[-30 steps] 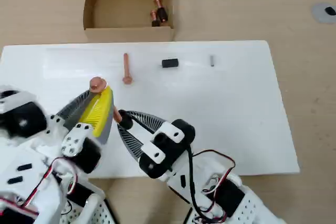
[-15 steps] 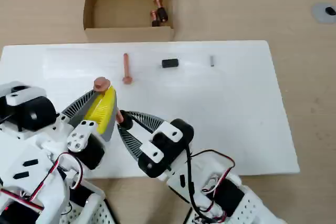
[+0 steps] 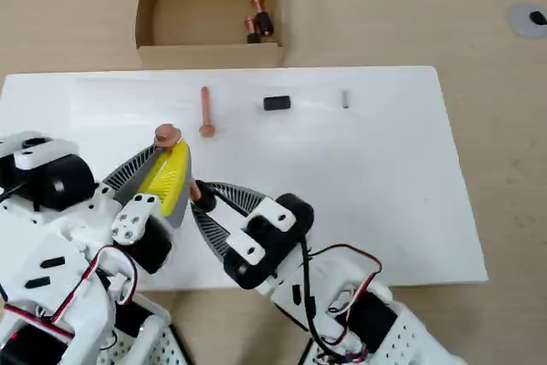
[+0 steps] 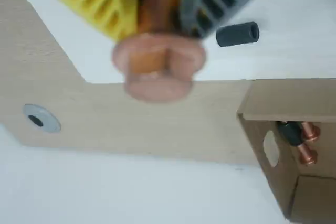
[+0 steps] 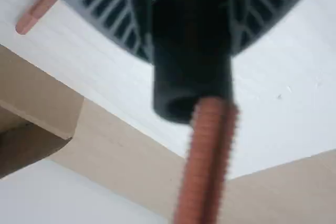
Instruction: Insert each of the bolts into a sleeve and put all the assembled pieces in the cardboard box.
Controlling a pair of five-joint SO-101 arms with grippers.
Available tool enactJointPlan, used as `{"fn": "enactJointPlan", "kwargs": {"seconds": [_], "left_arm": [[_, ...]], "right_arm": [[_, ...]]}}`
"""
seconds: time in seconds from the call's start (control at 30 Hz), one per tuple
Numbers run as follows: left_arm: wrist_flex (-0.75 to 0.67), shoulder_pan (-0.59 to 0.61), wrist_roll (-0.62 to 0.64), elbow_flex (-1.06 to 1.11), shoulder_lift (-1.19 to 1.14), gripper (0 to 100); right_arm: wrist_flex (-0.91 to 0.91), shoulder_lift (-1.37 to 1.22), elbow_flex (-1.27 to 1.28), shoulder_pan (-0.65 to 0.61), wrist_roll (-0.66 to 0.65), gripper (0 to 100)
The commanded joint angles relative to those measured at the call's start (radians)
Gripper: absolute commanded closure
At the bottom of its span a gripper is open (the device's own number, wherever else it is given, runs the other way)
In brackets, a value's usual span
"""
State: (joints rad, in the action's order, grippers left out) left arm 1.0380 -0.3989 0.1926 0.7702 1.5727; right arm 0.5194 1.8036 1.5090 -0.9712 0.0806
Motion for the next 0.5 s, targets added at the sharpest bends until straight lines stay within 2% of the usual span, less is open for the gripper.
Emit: {"fn": "enactJointPlan", "kwargs": {"seconds": [0.0,0.47], "left_arm": [[-0.006,0.000,-0.003,0.002,0.002,99],[-0.080,0.002,-0.025,0.057,0.002,100]], "right_arm": [[-0.029,0.099,-0.067,-0.007,0.008,98.9],[-0.029,0.099,-0.067,-0.007,0.008,98.9]]}}
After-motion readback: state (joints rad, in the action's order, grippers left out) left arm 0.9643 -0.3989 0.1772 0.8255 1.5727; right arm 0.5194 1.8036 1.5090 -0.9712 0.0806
